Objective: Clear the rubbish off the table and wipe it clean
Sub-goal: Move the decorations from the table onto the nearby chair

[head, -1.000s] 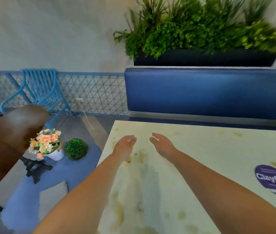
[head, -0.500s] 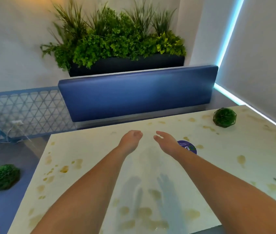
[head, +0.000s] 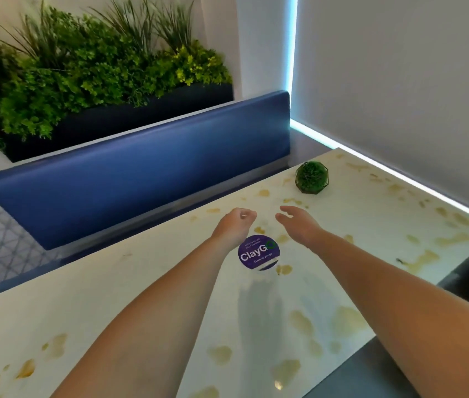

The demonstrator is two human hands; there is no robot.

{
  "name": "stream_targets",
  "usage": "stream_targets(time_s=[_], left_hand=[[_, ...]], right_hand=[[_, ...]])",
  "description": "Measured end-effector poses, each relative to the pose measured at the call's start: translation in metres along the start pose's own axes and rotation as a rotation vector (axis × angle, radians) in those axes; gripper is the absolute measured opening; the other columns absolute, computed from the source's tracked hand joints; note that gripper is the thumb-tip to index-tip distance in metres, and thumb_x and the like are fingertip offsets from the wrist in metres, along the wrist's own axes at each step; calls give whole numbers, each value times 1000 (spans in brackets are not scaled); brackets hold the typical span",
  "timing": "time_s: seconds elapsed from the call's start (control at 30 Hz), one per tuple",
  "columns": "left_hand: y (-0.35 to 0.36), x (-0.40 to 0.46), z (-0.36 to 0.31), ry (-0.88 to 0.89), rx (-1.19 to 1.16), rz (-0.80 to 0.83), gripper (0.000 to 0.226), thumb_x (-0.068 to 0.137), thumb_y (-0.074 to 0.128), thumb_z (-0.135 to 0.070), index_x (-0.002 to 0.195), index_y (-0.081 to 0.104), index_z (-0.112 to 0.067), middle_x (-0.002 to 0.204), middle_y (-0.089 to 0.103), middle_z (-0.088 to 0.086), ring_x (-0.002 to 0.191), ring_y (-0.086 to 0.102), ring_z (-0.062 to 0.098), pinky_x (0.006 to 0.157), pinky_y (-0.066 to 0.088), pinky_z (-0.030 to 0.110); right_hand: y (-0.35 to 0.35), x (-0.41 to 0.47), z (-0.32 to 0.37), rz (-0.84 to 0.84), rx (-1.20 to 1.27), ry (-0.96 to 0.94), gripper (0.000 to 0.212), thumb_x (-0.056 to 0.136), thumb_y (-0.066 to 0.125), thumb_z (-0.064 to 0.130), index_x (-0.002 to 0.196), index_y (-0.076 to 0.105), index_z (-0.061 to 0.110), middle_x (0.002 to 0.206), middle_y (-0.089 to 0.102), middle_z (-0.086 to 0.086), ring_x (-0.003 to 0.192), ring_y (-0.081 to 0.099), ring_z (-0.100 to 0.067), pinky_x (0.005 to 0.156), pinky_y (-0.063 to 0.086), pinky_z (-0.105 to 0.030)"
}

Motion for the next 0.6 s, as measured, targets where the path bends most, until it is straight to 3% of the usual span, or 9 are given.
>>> stream_targets(time_s=[0.1, 0.43, 0.6], left_hand=[[20, 23, -7, -25, 6, 30, 48, 101, 38, -50, 139, 46, -21, 141, 51, 2, 123, 51, 23, 89, 40, 30], [86, 142, -80, -119, -118, -13, 43, 101, 41, -45, 137, 48, -21, 140, 50, 1, 125, 48, 21, 89, 36, 27], [128, 196, -113, -138, -152, 10, 41, 101, 45, -39, 133, 55, -16, 133, 55, 0, 118, 52, 19, 89, 36, 24]], right_hand=[[-18, 26, -21, -21, -3, 31, 45, 100, 49, 38, 142, 47, 22, 148, 43, -6, 129, 47, -26, 90, 43, -31], [-112, 155, -72, 83, -172, 17, 46, 100, 46, 36, 143, 47, 19, 142, 47, -10, 127, 46, -29, 94, 37, -28], [-160, 214, -95, 96, -177, 66, 45, 98, 50, 36, 140, 49, 19, 139, 52, -9, 123, 50, -29, 104, 41, -36]])
Point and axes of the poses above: each hand's wrist, its own x-axis towards the middle knuckle, its own y-axis out of the palm, z = x × y, the point moved 4 cm from there along x, towards the middle knuckle
